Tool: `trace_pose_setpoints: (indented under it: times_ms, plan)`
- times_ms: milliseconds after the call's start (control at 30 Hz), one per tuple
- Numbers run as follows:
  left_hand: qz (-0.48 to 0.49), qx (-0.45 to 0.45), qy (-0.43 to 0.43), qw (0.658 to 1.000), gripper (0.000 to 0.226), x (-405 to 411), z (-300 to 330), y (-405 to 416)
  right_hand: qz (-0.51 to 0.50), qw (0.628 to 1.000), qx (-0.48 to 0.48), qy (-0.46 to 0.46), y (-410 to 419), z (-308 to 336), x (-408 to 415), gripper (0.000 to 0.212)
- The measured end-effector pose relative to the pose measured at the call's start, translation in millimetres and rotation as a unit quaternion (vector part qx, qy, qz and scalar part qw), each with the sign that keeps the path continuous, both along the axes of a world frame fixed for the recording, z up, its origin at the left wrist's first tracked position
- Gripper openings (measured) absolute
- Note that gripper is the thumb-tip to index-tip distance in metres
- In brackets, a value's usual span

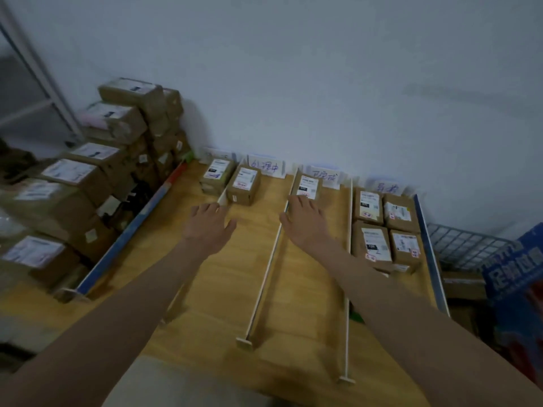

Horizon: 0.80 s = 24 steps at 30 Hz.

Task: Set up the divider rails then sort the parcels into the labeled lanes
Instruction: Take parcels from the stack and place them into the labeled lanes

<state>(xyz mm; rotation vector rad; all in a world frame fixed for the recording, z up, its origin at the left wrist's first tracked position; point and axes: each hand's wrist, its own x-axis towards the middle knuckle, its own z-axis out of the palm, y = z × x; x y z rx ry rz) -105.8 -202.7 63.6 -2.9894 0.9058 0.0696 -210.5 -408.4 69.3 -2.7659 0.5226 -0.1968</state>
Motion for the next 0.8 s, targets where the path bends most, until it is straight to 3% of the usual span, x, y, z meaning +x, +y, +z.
trace_pose_setpoints:
  times_ms: [367,800]
  plan:
    - [0.075,0.015,-0.019,0.997,0.054,50.6,13.1,165.8,0.059,0.998,-0.016,-0.004,151.2,2.4,78.3,0.048]
    - [0.093,-0.031,-0.034,0.995,0.051,158.2,21.9,233.6,0.094,0.996,-0.006,0.005,223.8,-0.8,209.4,0.046]
